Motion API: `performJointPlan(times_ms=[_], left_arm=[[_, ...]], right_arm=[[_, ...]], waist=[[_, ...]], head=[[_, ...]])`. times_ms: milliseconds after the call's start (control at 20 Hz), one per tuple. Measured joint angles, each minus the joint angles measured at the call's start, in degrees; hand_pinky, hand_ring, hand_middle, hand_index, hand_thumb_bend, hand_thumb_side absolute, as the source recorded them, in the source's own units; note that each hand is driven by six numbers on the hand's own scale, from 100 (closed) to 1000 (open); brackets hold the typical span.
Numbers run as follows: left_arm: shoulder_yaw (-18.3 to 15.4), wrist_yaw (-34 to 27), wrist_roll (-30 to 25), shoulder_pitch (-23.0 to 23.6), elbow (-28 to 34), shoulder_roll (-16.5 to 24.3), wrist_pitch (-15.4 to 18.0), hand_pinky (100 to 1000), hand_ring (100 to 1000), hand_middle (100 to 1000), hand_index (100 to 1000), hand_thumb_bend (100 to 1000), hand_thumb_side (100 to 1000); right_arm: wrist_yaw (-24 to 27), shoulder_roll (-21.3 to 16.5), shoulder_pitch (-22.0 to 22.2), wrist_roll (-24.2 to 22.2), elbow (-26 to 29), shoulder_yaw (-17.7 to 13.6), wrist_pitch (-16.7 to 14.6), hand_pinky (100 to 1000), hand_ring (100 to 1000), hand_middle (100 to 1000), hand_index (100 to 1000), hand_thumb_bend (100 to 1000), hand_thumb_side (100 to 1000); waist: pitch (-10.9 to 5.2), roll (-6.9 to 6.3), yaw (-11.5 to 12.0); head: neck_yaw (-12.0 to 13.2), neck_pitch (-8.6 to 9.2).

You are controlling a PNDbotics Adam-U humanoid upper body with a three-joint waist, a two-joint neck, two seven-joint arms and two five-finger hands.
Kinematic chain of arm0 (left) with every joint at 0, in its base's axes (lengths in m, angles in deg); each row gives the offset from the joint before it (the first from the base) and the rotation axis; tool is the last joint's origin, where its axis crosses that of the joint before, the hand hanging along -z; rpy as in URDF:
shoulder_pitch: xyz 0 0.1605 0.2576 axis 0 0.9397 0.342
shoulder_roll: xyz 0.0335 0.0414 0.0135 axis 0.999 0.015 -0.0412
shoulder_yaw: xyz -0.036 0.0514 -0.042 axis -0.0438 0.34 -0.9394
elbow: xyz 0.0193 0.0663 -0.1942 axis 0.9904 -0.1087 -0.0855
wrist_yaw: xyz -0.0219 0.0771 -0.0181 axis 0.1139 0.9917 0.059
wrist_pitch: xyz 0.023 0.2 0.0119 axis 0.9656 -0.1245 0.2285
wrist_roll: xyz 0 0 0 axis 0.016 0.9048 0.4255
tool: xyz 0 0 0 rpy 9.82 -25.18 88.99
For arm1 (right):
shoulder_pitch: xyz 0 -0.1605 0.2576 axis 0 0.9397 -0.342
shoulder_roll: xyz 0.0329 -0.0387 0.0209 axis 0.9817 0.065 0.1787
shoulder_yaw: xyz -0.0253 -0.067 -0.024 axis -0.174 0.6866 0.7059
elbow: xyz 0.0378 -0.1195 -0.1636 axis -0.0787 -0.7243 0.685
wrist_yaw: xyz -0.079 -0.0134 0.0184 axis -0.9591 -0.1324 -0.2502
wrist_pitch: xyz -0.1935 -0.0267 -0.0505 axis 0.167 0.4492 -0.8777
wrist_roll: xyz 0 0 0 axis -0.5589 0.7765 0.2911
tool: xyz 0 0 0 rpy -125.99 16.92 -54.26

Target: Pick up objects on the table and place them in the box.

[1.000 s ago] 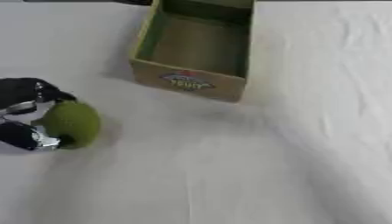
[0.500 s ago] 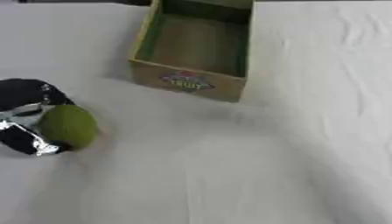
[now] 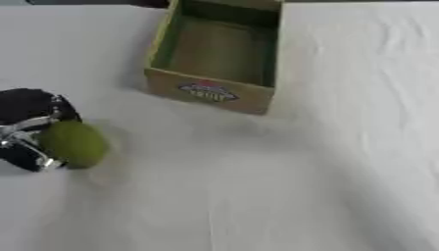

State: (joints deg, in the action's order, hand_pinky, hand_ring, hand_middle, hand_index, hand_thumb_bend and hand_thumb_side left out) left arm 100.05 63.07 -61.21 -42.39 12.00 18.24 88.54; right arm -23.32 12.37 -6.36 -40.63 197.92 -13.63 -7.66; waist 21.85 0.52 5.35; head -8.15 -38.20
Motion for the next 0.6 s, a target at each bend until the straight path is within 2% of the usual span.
performJointPlan(times_ms=[50, 300, 600], left_arm=[[0.0, -0.16, -0.1, 0.01, 0.19, 0.0, -0.13, 610, 604, 458, 667, 100, 107], [-0.18, -2.28, 0.0, -0.27, 3.7, 0.05, -0.56, 598, 606, 478, 686, 100, 145], [-1.78, -3.53, -0.12, -3.05, 8.69, 0.38, -2.31, 606, 610, 495, 693, 100, 149]], right_arm=[[0.0, 0.0, 0.01, 0.02, 0.0, 0.0, -0.02, 796, 715, 494, 754, 100, 470], [0.01, 0.0, 0.2, 0.05, 0.0, 0.0, -0.04, 795, 714, 494, 754, 100, 470], [0.04, 0.0, 0.2, 0.15, 0.0, 0.0, -0.14, 793, 711, 495, 753, 100, 470]], waist=[[0.0, 0.0, 0.0], [-0.01, -0.01, 0.01], [-0.14, -0.03, 0.04]], head=[[0.0, 0.0], [-0.04, -0.01], [-0.19, -0.01]])
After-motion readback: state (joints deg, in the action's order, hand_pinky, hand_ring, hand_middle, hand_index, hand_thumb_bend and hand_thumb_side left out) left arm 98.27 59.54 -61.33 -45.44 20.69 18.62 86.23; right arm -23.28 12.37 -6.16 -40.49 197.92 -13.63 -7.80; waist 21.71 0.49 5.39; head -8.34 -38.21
